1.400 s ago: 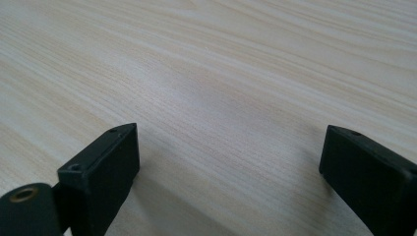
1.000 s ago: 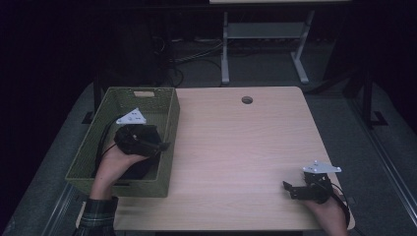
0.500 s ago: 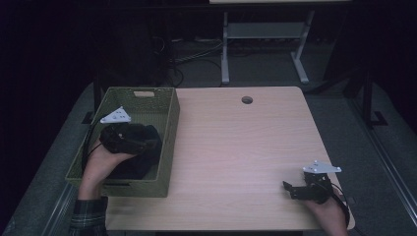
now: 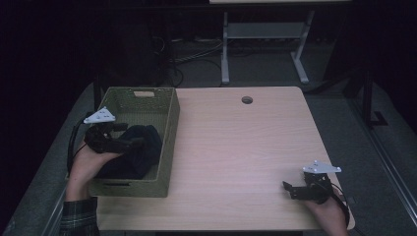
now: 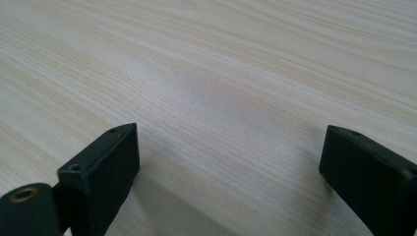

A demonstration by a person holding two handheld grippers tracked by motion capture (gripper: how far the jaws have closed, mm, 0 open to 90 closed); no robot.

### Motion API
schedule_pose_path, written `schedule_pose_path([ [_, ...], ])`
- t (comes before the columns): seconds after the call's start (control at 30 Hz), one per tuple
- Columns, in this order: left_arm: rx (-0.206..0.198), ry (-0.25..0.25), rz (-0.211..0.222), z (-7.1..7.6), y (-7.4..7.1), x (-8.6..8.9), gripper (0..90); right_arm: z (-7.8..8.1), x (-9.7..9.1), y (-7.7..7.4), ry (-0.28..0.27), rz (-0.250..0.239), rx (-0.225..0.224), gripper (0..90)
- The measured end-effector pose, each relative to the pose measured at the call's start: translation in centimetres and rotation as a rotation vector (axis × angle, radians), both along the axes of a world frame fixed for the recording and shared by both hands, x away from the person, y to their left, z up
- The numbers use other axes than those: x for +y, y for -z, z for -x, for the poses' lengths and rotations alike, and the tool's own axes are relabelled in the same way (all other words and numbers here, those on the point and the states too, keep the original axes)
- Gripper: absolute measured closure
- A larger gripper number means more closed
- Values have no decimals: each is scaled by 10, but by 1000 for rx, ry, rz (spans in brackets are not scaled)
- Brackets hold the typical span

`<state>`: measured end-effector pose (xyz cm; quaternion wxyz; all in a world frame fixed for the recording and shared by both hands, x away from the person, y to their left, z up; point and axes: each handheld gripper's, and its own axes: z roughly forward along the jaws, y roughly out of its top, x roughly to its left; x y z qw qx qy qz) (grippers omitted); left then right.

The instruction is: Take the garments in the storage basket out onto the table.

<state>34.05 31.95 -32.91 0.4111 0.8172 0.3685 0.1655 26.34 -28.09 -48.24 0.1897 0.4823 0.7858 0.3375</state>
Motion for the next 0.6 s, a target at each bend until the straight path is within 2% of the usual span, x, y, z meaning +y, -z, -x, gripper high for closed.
schedule_pose_path([
  [0.4, 20, -46, -33, -3, 7, 22, 142, 0, 0, 0, 0, 0, 0, 77],
  [0.6, 35, -70, -43, -7, 15, 27, 142, 0, 0, 0, 0, 0, 0, 77],
])
